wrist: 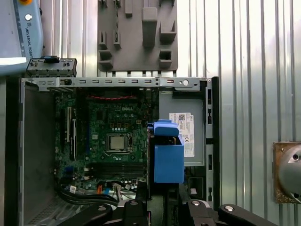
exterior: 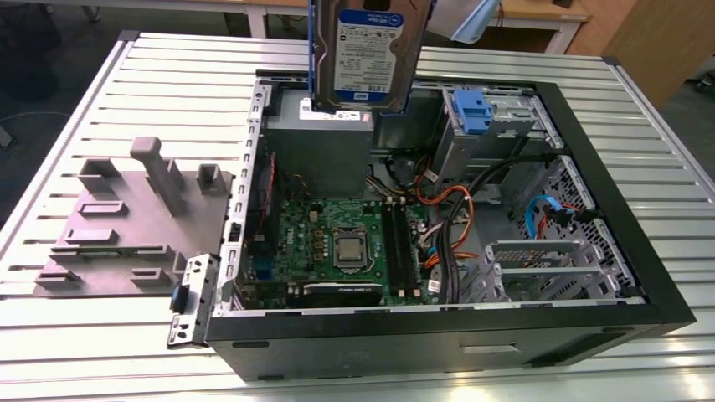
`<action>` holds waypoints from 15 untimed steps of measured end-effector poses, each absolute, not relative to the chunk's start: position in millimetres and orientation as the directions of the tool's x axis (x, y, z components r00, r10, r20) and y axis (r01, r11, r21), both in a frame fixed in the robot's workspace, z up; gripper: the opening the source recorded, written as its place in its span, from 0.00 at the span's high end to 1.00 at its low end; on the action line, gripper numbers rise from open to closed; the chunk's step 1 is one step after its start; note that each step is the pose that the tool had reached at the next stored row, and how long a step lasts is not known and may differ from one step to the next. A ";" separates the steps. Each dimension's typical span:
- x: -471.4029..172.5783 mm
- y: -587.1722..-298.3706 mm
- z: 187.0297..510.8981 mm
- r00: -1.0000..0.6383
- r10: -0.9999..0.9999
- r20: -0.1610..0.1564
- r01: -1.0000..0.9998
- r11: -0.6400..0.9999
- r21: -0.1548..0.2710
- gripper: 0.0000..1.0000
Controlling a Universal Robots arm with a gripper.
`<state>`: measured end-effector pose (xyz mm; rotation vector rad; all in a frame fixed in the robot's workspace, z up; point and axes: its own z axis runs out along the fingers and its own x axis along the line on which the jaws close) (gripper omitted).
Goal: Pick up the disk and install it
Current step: 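Pick up the disk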
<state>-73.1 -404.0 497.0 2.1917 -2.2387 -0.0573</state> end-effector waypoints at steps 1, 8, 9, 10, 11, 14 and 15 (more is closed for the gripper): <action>-73.1 -404.5 497.0 -0.022 -1.000 -0.020 -0.999 0.021 0.032 0.65; -73.1 -408.1 496.9 -0.021 -1.000 -0.020 -0.999 0.021 0.032 0.65; -73.1 -408.8 496.9 -0.021 -1.000 -0.020 -0.999 0.021 0.032 0.65; -73.1 -409.5 496.9 -0.021 -1.000 -0.020 -0.999 0.021 0.032 0.65; -73.1 -410.2 496.9 -0.021 -1.000 -0.020 -0.999 0.021 0.032 0.65; -73.1 -412.2 496.9 -0.021 -1.000 -0.020 -0.999 0.021 0.032 0.65; -73.1 -412.9 496.9 -0.021 -1.000 -0.020 -0.999 0.021 0.032 0.65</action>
